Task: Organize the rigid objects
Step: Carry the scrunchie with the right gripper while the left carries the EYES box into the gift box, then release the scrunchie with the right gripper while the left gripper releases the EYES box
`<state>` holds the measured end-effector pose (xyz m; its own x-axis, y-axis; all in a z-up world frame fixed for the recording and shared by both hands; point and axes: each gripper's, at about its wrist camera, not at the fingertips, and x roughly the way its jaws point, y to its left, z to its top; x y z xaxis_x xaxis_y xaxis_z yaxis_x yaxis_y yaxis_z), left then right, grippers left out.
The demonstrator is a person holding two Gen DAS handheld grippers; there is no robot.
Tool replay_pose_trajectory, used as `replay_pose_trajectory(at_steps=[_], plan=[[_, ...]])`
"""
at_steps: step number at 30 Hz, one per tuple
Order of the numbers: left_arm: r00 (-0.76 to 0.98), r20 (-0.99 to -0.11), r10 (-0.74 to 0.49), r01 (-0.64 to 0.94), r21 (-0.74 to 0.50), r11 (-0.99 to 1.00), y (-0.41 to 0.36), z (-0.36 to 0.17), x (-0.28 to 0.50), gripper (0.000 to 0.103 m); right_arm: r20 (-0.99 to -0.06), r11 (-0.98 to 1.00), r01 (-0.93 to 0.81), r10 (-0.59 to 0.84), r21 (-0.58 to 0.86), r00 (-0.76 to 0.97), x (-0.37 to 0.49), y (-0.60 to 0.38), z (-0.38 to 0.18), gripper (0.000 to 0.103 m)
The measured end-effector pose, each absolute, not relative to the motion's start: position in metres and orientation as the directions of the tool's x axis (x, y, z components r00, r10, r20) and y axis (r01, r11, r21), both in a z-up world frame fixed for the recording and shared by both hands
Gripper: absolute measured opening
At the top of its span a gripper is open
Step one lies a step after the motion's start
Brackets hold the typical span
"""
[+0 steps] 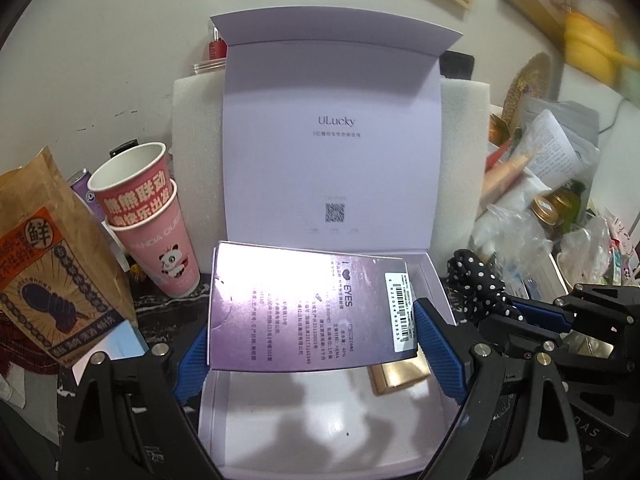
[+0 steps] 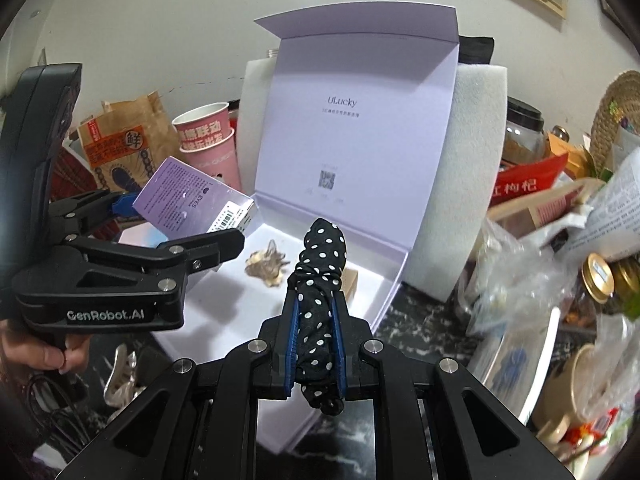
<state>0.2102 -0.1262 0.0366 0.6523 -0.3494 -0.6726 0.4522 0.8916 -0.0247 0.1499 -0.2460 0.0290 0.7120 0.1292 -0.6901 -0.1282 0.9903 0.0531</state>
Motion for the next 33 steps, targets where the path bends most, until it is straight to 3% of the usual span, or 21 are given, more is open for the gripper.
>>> replay_pose_trajectory(at_steps=[13,33], plan=[[0.639,-0.694,-0.331,0.465,0.006,0.885,-0.137,0.031,0.256,0.091,-0.685,0.992,-0.123,0.104,0.021,0.721,0.192,-0.25,0.033,0.015],[0.558,-0.786,-0.268,0.455,0.019,0.89,-0.148,-0.022,0.309,0.091,-0.748,0.992,-0.105,0.124,0.073,0.652,0.243,-0.256,-0.005,0.015]])
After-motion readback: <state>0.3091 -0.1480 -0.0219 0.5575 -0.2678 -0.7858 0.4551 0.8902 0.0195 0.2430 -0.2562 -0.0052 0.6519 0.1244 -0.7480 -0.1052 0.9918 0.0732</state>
